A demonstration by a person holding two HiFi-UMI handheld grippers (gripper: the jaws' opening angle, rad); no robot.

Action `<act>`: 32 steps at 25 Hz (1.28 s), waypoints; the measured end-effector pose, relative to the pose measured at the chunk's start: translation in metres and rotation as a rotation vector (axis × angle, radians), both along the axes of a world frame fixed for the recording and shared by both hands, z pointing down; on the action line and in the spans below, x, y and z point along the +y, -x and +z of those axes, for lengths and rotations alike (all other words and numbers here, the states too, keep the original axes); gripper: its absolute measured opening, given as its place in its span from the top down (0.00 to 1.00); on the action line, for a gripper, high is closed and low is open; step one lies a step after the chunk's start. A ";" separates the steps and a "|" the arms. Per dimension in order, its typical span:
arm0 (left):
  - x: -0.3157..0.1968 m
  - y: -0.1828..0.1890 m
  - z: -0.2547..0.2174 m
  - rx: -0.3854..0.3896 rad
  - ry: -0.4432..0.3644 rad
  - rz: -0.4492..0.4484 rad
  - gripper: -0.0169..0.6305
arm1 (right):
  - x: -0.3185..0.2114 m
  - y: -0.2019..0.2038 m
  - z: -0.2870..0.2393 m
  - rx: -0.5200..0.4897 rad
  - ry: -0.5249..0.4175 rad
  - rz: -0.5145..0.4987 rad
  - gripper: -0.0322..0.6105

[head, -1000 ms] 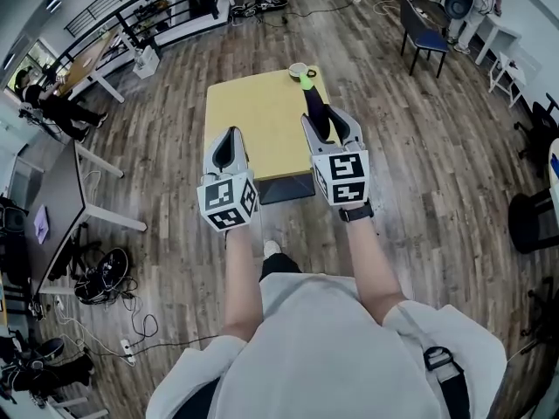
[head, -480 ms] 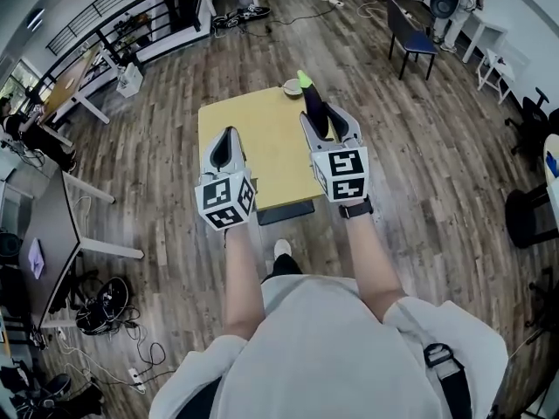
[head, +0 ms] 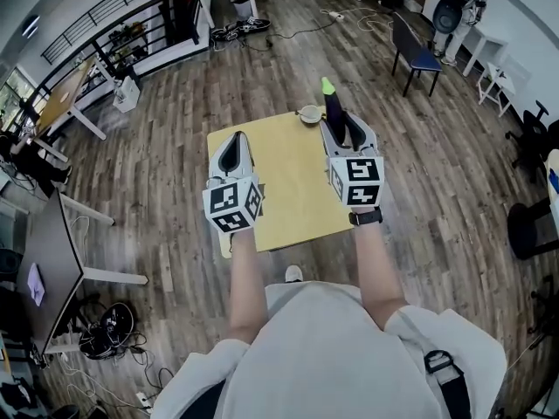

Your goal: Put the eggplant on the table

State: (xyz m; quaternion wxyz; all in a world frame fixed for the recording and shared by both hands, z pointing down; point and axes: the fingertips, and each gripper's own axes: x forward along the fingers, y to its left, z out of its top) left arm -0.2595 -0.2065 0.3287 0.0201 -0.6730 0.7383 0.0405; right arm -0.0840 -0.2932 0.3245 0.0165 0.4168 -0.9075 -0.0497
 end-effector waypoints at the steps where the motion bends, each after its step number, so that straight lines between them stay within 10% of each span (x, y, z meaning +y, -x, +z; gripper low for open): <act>1: -0.005 0.010 -0.002 0.001 -0.005 0.002 0.96 | -0.004 0.010 -0.001 0.000 -0.002 -0.003 0.65; 14: -0.054 0.091 0.023 -0.001 0.011 0.048 0.96 | -0.038 0.097 0.022 -0.032 0.009 -0.015 0.65; 32: -0.072 0.116 0.103 0.125 0.156 0.061 0.96 | -0.042 0.155 0.097 0.126 0.131 -0.119 0.65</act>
